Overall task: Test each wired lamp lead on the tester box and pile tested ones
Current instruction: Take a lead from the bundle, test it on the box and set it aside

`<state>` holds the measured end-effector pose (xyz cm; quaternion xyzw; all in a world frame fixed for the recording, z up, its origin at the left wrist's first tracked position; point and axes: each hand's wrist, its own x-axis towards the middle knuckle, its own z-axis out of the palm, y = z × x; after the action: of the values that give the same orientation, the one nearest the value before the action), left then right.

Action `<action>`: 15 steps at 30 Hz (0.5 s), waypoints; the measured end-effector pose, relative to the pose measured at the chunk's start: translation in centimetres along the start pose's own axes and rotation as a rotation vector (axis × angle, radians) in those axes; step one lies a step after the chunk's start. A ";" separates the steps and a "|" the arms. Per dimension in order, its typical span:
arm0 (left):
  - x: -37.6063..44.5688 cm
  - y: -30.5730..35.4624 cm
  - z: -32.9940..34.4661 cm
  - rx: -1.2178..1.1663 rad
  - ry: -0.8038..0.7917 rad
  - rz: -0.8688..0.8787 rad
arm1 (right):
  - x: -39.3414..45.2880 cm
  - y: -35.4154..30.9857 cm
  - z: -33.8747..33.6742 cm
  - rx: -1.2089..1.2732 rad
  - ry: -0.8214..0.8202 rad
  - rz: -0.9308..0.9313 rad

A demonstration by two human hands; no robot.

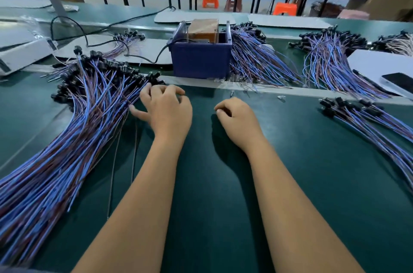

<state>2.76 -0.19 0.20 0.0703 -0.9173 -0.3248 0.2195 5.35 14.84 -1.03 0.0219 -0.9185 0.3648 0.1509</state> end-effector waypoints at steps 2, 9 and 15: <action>0.7 -0.5 -0.2 0.031 0.039 -0.042 | 0.0 0.2 0.1 0.005 -0.001 -0.007; 2.1 -2.1 -0.4 0.068 -0.078 -0.201 | 0.0 0.3 0.0 0.011 0.003 -0.024; 1.5 -1.8 0.3 -0.054 -0.122 -0.107 | 0.0 0.1 0.0 -0.016 -0.017 -0.024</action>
<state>1.24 -1.83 -0.56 0.0933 -0.9148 -0.3643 0.1473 5.37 14.93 -1.12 0.0350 -0.9223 0.3555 0.1474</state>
